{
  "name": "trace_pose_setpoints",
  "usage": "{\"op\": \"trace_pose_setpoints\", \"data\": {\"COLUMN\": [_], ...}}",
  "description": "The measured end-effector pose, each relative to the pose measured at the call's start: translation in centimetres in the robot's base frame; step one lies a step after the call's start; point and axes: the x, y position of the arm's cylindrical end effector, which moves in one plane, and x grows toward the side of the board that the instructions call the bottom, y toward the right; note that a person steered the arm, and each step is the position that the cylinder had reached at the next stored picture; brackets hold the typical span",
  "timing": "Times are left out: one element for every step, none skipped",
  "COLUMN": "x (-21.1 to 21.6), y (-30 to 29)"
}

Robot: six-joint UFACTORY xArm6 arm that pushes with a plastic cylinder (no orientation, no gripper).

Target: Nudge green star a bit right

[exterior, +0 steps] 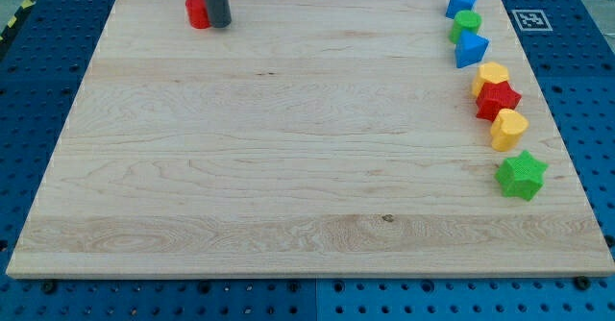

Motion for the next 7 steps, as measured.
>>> {"op": "trace_pose_setpoints", "data": {"x": [-0.4, -0.4, 2.0, 11.9, 18.7, 23.6, 27.4], "y": [-2.4, -3.2, -3.1, 0.7, 4.7, 10.0, 15.9]}}
